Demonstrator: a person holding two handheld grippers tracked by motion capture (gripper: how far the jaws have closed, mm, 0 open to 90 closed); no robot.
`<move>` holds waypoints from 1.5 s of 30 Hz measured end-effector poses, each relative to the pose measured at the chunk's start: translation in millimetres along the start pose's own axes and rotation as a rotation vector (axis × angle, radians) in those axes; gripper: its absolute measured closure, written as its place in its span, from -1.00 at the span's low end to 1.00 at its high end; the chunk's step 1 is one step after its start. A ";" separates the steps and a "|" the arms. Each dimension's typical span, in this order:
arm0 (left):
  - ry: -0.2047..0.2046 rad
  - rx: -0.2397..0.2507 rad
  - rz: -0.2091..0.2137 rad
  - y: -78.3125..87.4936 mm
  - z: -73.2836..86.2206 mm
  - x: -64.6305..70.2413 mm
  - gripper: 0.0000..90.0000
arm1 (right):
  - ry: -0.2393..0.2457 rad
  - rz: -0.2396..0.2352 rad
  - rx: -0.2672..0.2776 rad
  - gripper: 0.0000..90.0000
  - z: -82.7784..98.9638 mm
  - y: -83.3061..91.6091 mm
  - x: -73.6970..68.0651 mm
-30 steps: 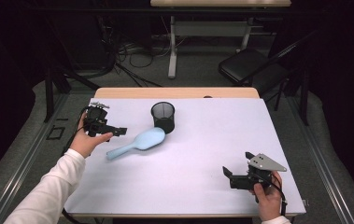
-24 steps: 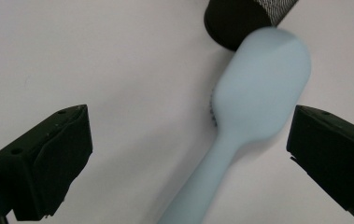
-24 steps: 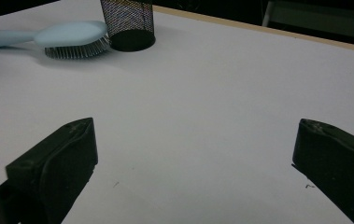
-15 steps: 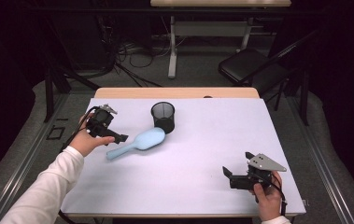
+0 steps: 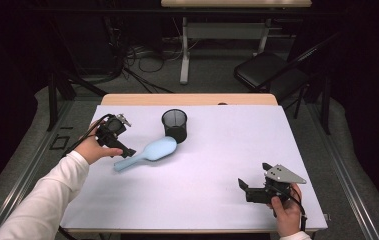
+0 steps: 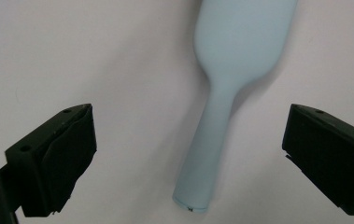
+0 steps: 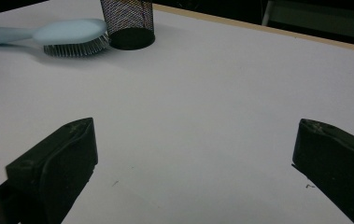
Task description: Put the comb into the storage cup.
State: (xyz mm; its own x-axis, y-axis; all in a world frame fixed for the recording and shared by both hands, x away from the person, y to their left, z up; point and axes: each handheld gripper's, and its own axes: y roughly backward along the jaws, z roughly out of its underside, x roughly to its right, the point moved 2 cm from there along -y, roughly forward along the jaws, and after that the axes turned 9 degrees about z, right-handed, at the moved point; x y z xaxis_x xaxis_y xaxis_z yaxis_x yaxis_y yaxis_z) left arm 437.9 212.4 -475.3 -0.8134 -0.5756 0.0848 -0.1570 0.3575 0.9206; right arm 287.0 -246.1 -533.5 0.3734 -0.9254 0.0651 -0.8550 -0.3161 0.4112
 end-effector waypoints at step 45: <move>-0.084 -0.113 0.029 -38.9 -21.3 2.4 -0.66 | 0.004 0.001 -0.002 -1.00 0.4 -0.3 0.0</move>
State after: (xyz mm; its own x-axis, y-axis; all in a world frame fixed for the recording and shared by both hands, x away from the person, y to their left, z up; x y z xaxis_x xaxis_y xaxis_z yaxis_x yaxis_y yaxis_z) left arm 454.0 181.5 -502.8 -0.8616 -0.5005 0.0839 -0.0726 0.2851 0.9557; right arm 287.2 -246.0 -533.9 0.3743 -0.9248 0.0687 -0.8544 -0.3151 0.4130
